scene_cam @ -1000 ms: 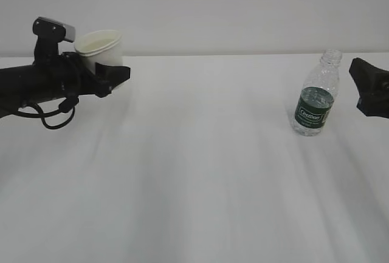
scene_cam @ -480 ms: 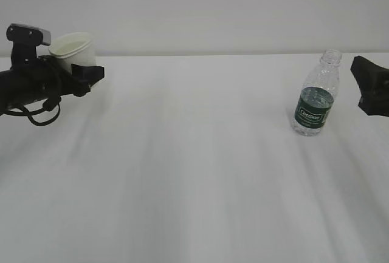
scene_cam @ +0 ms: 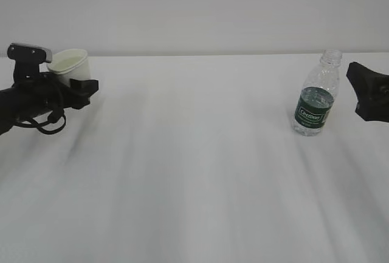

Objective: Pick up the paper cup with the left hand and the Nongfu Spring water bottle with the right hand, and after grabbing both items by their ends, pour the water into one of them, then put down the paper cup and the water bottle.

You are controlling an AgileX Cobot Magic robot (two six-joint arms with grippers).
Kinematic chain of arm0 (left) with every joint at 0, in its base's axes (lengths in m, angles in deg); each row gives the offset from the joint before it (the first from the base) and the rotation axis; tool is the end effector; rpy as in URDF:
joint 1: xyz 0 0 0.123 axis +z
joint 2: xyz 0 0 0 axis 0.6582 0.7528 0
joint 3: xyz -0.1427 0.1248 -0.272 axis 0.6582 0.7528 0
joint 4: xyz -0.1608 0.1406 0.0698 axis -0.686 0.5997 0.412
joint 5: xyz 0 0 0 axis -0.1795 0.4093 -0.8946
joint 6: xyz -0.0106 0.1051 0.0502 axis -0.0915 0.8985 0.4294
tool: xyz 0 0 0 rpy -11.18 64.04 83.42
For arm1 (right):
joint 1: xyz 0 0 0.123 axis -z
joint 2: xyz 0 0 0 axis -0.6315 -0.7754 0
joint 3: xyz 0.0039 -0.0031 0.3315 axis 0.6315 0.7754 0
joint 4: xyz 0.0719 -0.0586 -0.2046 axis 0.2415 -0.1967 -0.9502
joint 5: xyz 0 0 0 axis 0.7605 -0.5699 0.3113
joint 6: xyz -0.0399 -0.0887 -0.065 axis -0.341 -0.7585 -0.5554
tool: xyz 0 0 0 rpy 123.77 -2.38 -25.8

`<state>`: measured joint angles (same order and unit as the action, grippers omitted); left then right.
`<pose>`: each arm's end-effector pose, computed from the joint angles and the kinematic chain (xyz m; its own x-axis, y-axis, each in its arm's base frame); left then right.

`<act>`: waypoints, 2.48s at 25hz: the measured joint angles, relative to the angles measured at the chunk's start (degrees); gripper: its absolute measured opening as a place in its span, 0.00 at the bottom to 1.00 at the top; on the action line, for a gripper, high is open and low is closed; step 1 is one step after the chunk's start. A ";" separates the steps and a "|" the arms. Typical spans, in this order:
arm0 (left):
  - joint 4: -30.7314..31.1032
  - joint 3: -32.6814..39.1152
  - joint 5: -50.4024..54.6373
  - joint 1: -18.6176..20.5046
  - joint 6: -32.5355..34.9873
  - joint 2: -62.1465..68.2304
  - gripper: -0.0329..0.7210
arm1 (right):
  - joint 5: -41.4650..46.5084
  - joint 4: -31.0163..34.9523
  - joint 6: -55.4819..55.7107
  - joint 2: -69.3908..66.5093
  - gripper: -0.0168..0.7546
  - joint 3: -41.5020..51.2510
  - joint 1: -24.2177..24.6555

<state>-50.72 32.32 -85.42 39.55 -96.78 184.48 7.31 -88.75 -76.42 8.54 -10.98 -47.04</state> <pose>0.4424 -0.0527 0.1611 -0.3110 0.0135 -0.9503 0.3550 0.9292 -0.1030 0.2254 0.0326 0.2772 -0.0890 -0.1213 -0.9886 -0.1595 0.9815 -0.1060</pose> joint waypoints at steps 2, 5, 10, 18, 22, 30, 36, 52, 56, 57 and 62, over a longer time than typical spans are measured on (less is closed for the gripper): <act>-1.06 0.00 -1.77 0.00 0.35 1.77 0.64 | 0.41 -0.12 0.00 0.00 0.79 0.00 0.00; -2.50 0.00 -3.84 0.00 0.72 3.80 0.64 | 0.81 -0.12 0.00 0.00 0.79 0.00 0.00; -5.10 0.00 -6.99 0.00 3.72 5.85 0.64 | 2.17 -0.12 0.00 0.00 0.79 0.00 0.00; -6.60 0.00 -7.84 0.00 8.03 6.49 0.64 | 2.49 -0.25 -0.38 0.00 0.79 0.00 0.00; -7.20 0.00 -7.87 0.00 8.66 7.02 0.64 | 2.52 -0.35 -0.59 0.00 0.79 0.00 0.00; -8.57 0.00 -9.50 0.00 8.89 9.44 0.64 | 2.62 -0.35 -0.59 0.00 0.79 0.00 0.00; -8.70 -0.13 -12.66 0.00 9.01 11.46 0.64 | 2.87 -0.35 -0.59 0.00 0.79 0.00 0.00; -8.79 -0.28 -13.30 0.00 9.01 11.93 0.70 | 3.35 -0.35 -0.59 0.00 0.79 0.00 0.00; -8.79 -0.28 -13.89 0.00 9.01 11.95 0.78 | 3.35 -0.35 -0.59 0.00 0.79 0.00 0.00; -8.79 -0.28 -13.98 0.00 9.01 11.95 0.78 | 3.35 -0.35 -0.59 0.00 0.79 0.00 0.00; -8.79 -0.28 -13.98 0.00 9.01 10.81 0.79 | 3.35 -0.39 -0.59 0.00 0.79 0.00 0.00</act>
<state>-59.51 32.04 -99.39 39.55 -87.77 195.29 10.65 -89.13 -77.01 8.54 -10.98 -47.04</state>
